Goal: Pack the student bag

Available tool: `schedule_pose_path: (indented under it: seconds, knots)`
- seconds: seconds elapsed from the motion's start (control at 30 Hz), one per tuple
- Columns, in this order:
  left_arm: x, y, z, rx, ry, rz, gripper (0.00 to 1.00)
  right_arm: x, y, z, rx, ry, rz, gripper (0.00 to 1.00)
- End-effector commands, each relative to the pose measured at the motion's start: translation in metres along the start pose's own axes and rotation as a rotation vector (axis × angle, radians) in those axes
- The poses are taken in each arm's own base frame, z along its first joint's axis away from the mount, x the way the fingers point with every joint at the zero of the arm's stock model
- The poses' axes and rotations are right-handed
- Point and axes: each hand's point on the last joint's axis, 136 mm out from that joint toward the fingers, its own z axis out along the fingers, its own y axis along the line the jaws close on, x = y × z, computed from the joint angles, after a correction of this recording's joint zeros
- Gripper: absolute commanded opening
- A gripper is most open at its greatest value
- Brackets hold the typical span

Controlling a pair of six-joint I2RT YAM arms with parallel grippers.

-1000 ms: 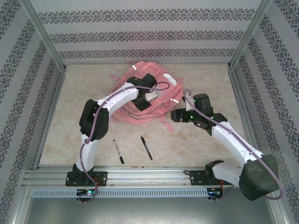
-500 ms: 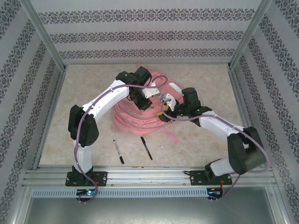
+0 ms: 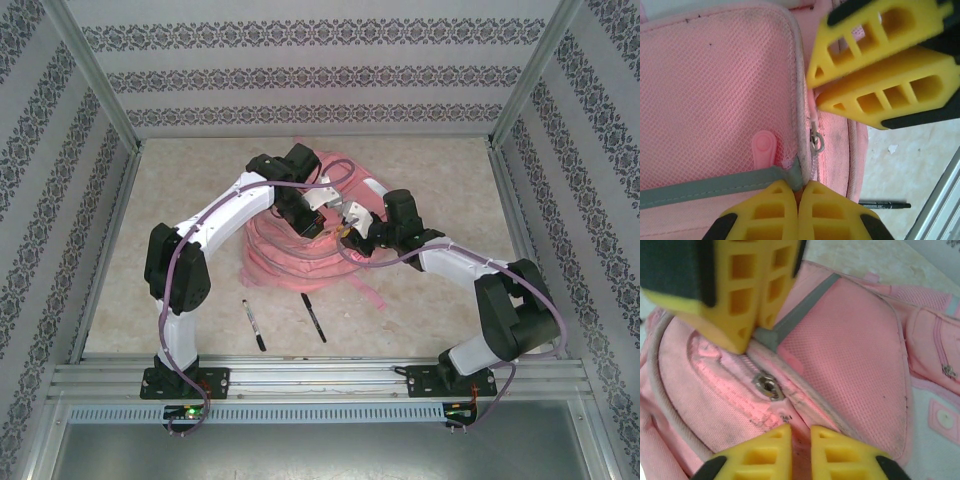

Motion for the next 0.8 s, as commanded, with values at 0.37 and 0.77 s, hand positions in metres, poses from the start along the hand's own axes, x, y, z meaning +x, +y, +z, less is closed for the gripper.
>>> schedule_pose_path:
  seconds: [0.37, 0.77]
  knots:
    - [-0.047, -0.006, -0.02, 0.124, -0.259, -0.03, 0.0, -0.019, 0.025, -0.004, -0.127, -0.071, -0.015, 0.23]
    - [-0.042, -0.011, -0.022, 0.138, -0.258, 0.003, 0.0, -0.003, 0.027, -0.005, -0.182, 0.03, -0.082, 0.3]
